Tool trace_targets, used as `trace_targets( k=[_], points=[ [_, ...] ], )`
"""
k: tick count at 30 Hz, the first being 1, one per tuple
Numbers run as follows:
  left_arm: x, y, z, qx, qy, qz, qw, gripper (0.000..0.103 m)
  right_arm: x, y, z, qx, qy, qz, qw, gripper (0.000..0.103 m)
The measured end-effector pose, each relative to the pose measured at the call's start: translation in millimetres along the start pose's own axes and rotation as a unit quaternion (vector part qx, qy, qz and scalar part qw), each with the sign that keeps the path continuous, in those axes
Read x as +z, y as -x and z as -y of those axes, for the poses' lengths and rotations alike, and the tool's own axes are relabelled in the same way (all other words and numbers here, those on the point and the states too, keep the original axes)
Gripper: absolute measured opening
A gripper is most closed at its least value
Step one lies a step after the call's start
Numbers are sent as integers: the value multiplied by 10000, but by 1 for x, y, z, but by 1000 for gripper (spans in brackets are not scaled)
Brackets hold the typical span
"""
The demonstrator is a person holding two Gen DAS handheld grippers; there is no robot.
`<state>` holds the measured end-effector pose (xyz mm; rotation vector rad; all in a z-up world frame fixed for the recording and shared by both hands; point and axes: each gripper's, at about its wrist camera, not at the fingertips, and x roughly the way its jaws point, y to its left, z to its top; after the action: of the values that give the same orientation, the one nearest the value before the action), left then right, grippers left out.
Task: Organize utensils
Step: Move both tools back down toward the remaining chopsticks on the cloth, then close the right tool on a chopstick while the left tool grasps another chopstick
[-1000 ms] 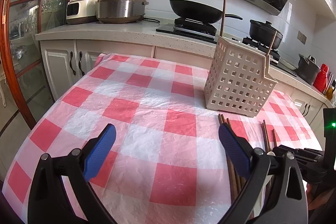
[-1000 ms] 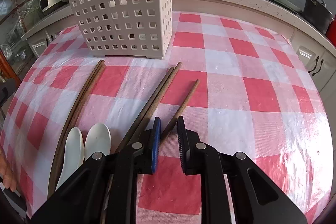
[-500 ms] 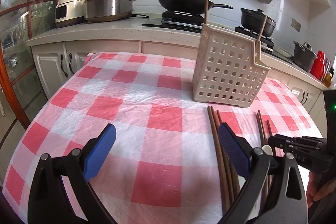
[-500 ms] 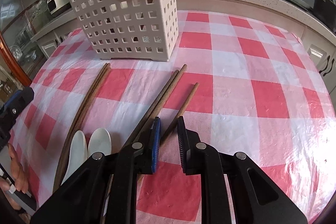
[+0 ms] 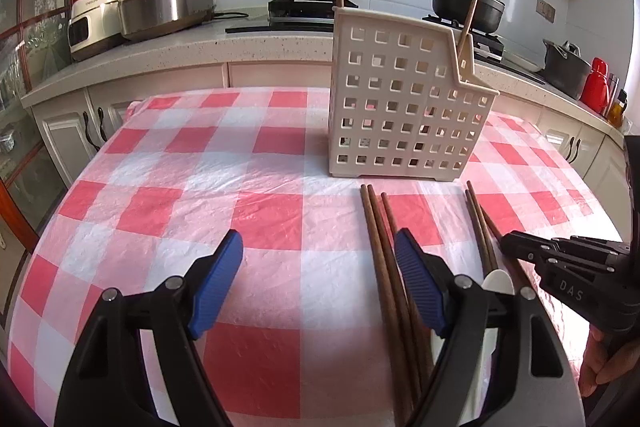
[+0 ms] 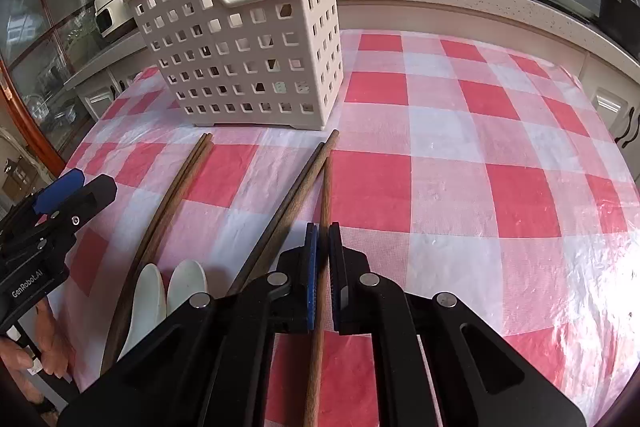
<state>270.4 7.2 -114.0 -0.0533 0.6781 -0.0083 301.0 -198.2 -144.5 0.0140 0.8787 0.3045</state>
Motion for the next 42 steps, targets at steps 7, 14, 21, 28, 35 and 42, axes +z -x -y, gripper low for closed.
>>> trace_targets(
  k=[7, 14, 21, 28, 35, 42],
  points=[
    [13, -17, 6, -101, -183, -329, 9992, 61, 2, 0, -4, -114, 126, -159, 9997, 7],
    [21, -41, 18, -319, -339, -750, 9961, 44, 0, 2, -1, -56, 71, -176, 9998, 7],
    [14, -60, 22, -218, -400, -1049, 9934, 32, 0, 2, -1, -38, 81, -174, 9998, 7],
    [14, -66, 24, -58, -557, -1109, 9923, 28, 1, 2, -3, -69, 163, -240, 9996, 7],
    [16, -65, 30, -129, -667, -1140, 9912, 11, 8, -4, -5, -214, 271, -258, 9991, 7],
    [14, -46, 20, -258, -418, -788, 9957, 7, 4, 14, 6, -189, -23, 88, 9998, 7]
  ],
)
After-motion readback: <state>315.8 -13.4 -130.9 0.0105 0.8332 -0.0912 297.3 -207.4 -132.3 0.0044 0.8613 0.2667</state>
